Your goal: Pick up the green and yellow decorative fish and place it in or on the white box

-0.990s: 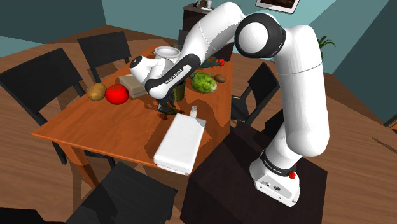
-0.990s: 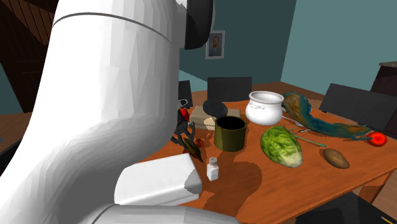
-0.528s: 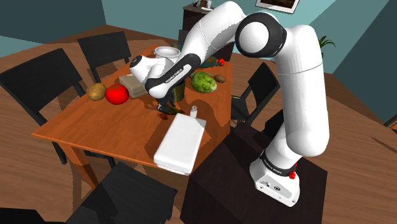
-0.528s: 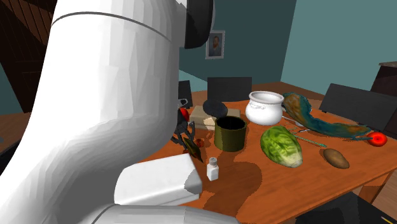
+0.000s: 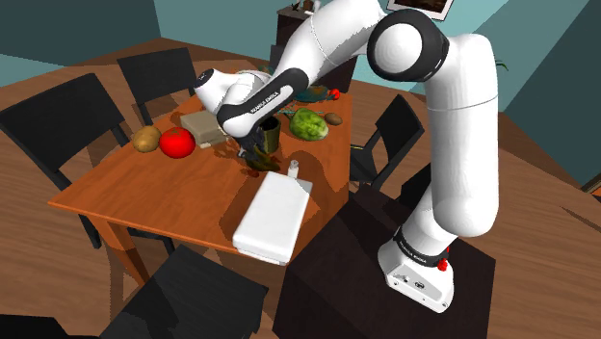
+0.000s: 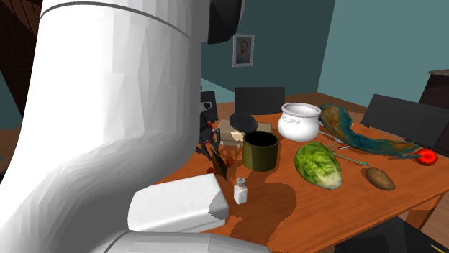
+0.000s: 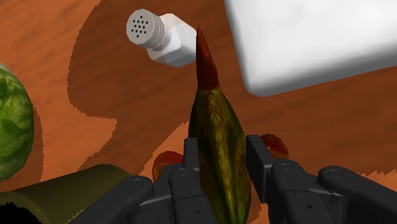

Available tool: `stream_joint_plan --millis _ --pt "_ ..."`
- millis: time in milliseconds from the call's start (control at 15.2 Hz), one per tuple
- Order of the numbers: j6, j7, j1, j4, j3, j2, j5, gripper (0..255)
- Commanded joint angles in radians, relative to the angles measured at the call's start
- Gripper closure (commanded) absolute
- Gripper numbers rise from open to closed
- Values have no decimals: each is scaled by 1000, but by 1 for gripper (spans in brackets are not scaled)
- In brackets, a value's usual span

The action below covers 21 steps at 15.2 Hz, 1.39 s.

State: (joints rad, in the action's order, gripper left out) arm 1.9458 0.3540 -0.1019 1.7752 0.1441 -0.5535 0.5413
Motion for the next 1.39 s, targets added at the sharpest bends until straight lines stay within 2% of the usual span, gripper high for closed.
stream_joint_plan --millis 0,1320 --pt "-16 -8 1 1 3 19 -6 255" --pt "-198 -100 3 -60 21 161 -53 255"
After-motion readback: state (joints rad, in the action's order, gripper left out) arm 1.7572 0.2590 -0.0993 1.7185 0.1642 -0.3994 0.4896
